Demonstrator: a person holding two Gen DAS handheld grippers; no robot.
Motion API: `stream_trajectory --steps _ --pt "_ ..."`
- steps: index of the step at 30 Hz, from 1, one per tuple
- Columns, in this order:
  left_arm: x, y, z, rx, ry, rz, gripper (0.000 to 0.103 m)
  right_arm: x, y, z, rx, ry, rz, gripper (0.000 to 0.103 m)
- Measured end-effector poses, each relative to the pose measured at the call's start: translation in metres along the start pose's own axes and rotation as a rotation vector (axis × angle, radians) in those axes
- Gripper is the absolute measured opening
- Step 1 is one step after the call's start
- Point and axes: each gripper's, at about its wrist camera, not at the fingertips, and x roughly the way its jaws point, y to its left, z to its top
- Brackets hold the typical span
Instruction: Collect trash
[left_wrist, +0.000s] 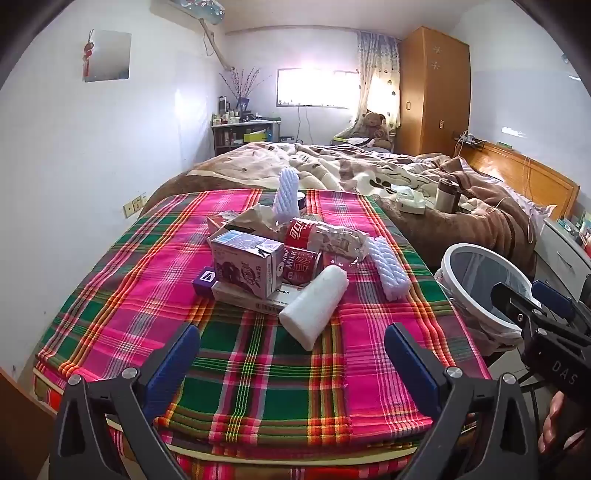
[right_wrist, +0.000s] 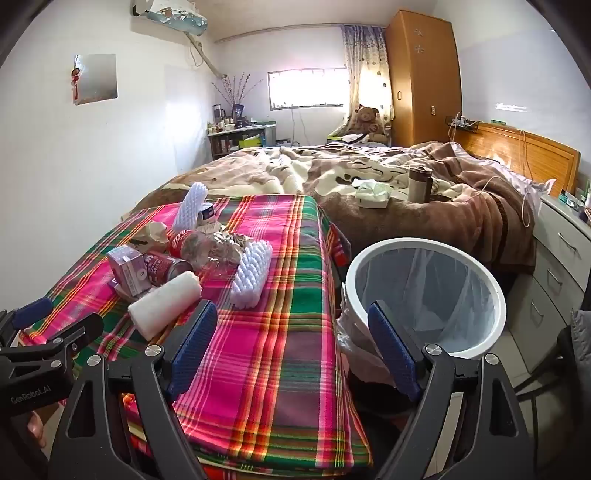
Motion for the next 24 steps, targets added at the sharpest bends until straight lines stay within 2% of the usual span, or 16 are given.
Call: stream_trajectory --steps 24 --pt "0.0013 0.0019 0.0017 -0.01 0.004 -0.002 0.102 -0.0039 0.0027 0.0013 -0.011 -0.008 -0.016 0.085"
